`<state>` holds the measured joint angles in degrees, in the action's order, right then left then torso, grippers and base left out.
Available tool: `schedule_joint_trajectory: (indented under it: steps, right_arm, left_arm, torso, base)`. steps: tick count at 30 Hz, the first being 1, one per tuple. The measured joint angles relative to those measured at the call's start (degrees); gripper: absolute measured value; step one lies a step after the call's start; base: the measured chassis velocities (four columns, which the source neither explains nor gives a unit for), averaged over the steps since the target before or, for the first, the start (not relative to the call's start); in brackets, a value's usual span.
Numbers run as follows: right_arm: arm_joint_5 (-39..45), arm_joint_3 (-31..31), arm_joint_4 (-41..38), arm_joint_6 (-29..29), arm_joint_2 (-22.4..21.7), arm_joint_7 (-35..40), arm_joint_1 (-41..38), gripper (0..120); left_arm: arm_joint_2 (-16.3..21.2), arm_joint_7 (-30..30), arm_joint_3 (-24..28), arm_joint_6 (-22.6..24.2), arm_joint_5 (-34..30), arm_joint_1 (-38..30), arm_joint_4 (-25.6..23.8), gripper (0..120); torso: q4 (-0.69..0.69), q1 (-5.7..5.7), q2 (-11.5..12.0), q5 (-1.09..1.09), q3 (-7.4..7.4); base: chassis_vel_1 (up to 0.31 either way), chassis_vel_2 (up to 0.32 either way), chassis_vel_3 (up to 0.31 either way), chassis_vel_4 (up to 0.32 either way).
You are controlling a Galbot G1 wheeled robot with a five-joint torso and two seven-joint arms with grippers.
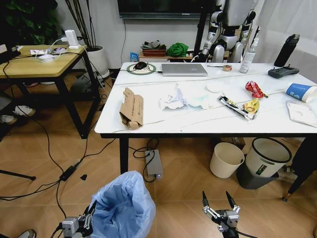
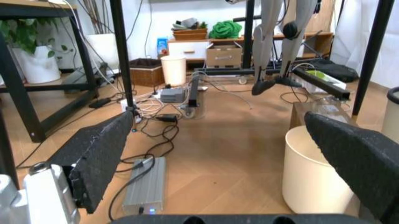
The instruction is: Pick up the trash bin and place the trash from the table into it.
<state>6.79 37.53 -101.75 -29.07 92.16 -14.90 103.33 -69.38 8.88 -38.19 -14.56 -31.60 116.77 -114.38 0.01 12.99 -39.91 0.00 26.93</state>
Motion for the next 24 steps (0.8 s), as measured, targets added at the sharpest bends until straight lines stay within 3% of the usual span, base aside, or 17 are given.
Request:
schedule_joint_trajectory:
  steps: [24]
  right_arm:
    - [-0.07, -0.09, 0.16, -0.09, -0.02, -0.01, -0.01, 100]
  left_arm:
    - [-0.14, 0.34, 0.17, -0.21, 0.32, -0.73, 0.00, 0]
  torso:
    - [0.00, 2.53, -6.08, 0.00, 3.54]
  base:
    - [0.000, 0.000, 0.000, 0.000]
